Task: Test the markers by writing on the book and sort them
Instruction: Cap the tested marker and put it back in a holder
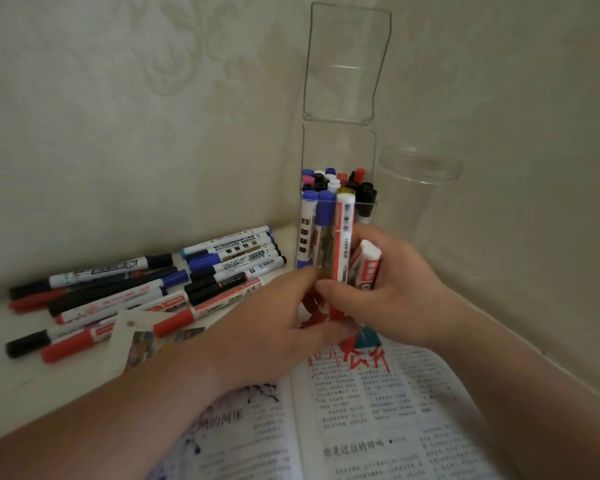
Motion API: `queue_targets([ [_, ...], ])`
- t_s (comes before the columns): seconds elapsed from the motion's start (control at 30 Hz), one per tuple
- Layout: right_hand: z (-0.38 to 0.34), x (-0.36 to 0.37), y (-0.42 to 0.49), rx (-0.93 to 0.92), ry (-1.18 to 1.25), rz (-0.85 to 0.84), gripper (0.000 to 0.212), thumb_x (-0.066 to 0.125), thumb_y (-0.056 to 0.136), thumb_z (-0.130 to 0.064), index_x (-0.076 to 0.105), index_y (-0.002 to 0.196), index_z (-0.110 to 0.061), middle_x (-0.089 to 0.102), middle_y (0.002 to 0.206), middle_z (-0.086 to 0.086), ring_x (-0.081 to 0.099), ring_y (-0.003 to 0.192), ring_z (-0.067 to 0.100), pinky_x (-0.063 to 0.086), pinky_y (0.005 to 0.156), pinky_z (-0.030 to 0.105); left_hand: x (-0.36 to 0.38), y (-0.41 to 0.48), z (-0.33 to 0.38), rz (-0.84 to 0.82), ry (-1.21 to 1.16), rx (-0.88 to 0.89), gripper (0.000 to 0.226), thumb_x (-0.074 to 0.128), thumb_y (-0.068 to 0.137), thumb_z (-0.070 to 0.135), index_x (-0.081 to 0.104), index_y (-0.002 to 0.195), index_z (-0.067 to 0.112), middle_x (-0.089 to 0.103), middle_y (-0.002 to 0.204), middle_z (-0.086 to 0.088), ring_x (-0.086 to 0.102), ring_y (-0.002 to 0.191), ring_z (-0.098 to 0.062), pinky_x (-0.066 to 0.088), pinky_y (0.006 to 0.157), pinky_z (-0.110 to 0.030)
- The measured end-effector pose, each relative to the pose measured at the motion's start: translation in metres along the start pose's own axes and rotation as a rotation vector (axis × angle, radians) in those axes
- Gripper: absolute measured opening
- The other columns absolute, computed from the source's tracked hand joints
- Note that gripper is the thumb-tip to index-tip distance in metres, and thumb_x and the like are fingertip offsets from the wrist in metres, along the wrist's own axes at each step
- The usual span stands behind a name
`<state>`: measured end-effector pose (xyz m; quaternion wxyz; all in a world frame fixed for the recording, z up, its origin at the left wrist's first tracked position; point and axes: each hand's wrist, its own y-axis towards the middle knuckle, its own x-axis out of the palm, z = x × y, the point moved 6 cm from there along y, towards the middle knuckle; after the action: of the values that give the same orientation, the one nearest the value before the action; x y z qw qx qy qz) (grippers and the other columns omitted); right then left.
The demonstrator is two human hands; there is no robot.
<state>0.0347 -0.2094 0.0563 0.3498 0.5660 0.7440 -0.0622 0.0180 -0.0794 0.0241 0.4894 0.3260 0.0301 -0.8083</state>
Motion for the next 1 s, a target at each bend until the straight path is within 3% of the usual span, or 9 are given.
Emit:
queue_targets([
  [0.1, 0.014, 0.011, -0.004, 0.116, 0.077, -0.008, 0.033, 0.088, 0.075, -0.024, 0.066, 0.099, -0.021, 0.076, 0.089, -0.002, 0.074, 0.081, 0.01, 0.062, 0.076, 0.031, 0.0, 0.002, -0.009, 0.016, 0.116, -0.024, 0.028, 0.068, 0.09, 0.047, 0.061, 0.117, 0.049, 0.064, 0.113, 0.027, 0.06, 0.104, 0.009, 0.049, 0.084, -0.012],
  [0.2, 0.02, 0.024, -0.009, 0.176, 0.07, -0.008, 0.03, 0.09, 0.074, -0.029, 0.068, 0.093, -0.024, 0.075, 0.086, -0.006, 0.072, 0.079, 0.008, 0.061, 0.078, 0.034, 0.002, 0.006, -0.008, 0.022, 0.179, 0.008, 0.024, 0.067, 0.089, 0.049, 0.062, 0.112, 0.055, 0.064, 0.109, 0.03, 0.06, 0.101, 0.011, 0.049, 0.085, -0.014],
  [0.37, 0.006, 0.021, -0.007, -0.062, 0.001, 0.125, 0.018, 0.08, 0.08, -0.024, 0.062, 0.081, -0.022, 0.063, 0.075, -0.005, 0.059, 0.066, 0.01, 0.052, 0.059, 0.029, 0.0, 0.006, -0.011, 0.088, 0.169, 0.036, 0.04, 0.082, 0.071, 0.032, 0.063, 0.086, 0.065, 0.061, 0.093, 0.046, 0.059, 0.089, 0.021, 0.044, 0.073, -0.002],
  [0.5, -0.004, 0.015, -0.008, -0.181, -0.192, 0.168, 0.027, 0.078, 0.079, -0.027, 0.052, 0.073, -0.02, 0.051, 0.071, -0.007, 0.051, 0.068, 0.009, 0.035, 0.055, 0.013, 0.003, 0.007, -0.024, 0.098, 0.212, 0.004, 0.028, 0.081, 0.079, 0.024, 0.067, 0.079, 0.048, 0.068, 0.073, 0.029, 0.063, 0.073, 0.011, 0.046, 0.063, -0.001],
  [0.6, 0.0, 0.007, -0.008, -0.11, -0.211, 0.101, 0.026, 0.076, 0.084, -0.038, 0.054, 0.086, -0.024, 0.056, 0.08, -0.009, 0.055, 0.074, 0.008, 0.044, 0.06, 0.019, -0.001, 0.013, -0.026, 0.154, 0.352, 0.062, 0.006, 0.072, 0.087, 0.033, 0.074, 0.092, 0.029, 0.075, 0.082, 0.017, 0.06, 0.089, 0.011, 0.037, 0.082, 0.005],
  [0.67, 0.006, 0.004, -0.009, -0.031, -0.108, 0.032, 0.03, 0.075, 0.085, -0.041, 0.052, 0.1, -0.031, 0.062, 0.085, -0.016, 0.062, 0.075, 0.006, 0.051, 0.063, 0.026, 0.001, 0.007, -0.023, 0.114, 0.291, 0.038, 0.027, 0.076, 0.087, 0.026, 0.066, 0.105, 0.044, 0.066, 0.105, 0.035, 0.056, 0.102, 0.018, 0.039, 0.086, 0.0],
  [0.8, 0.009, 0.005, -0.013, 0.016, -0.026, -0.032, 0.047, 0.074, 0.088, -0.036, 0.043, 0.123, -0.047, 0.065, 0.104, -0.016, 0.068, 0.094, 0.007, 0.061, 0.079, 0.034, 0.003, 0.004, -0.021, 0.081, 0.289, 0.032, 0.024, 0.07, 0.09, 0.033, 0.057, 0.101, 0.05, 0.053, 0.112, 0.045, 0.051, 0.105, 0.02, 0.037, 0.085, -0.001],
  [0.9, 0.005, 0.008, -0.012, -0.017, -0.078, 0.002, 0.029, 0.074, 0.09, -0.033, 0.054, 0.112, -0.035, 0.066, 0.097, -0.014, 0.068, 0.089, 0.007, 0.06, 0.074, 0.03, 0.005, 0.003, -0.018, 0.059, 0.291, 0.044, 0.038, 0.069, 0.083, 0.048, 0.048, 0.111, 0.066, 0.052, 0.116, 0.046, 0.045, 0.111, 0.026, 0.03, 0.089, 0.005],
  [1.0, -0.001, 0.003, -0.014, 0.005, -0.092, 0.01, 0.014, 0.071, 0.094, -0.024, 0.066, 0.087, -0.014, 0.07, 0.081, 0.002, 0.07, 0.072, 0.013, 0.06, 0.065, 0.037, 0.016, -0.009, -0.016, 0.035, 0.365, -0.013, 0.049, 0.081, 0.072, 0.053, 0.037, 0.092, 0.058, 0.052, 0.098, 0.043, 0.031, 0.1, 0.039, 0.032, 0.083, 0.005],
])
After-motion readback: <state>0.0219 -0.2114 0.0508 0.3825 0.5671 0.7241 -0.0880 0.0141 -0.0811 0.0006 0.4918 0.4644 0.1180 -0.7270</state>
